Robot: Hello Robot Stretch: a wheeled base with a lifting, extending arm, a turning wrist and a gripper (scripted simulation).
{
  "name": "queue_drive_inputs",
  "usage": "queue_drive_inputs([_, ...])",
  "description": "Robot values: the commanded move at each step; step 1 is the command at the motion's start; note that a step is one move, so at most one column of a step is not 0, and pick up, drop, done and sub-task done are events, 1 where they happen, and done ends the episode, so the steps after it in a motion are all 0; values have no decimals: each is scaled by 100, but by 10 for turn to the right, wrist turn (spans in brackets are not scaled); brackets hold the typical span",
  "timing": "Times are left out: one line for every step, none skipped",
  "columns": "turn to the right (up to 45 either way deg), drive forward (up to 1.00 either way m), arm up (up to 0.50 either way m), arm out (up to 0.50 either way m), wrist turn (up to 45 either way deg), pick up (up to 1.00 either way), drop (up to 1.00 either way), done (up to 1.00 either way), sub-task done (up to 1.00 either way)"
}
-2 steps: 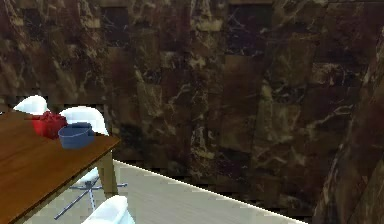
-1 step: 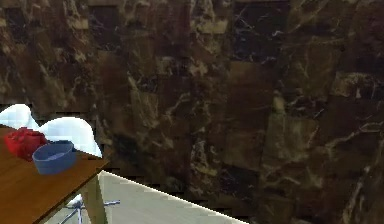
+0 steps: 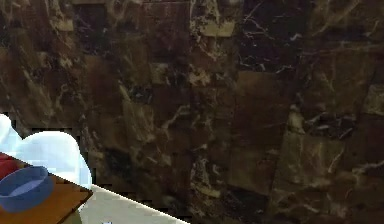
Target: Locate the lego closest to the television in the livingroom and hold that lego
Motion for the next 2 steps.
queue_drive_inputs([90,0,0,0,0,0,0,0,0])
queue_drive_inputs([0,20,0,0,0,0,0,0,0])
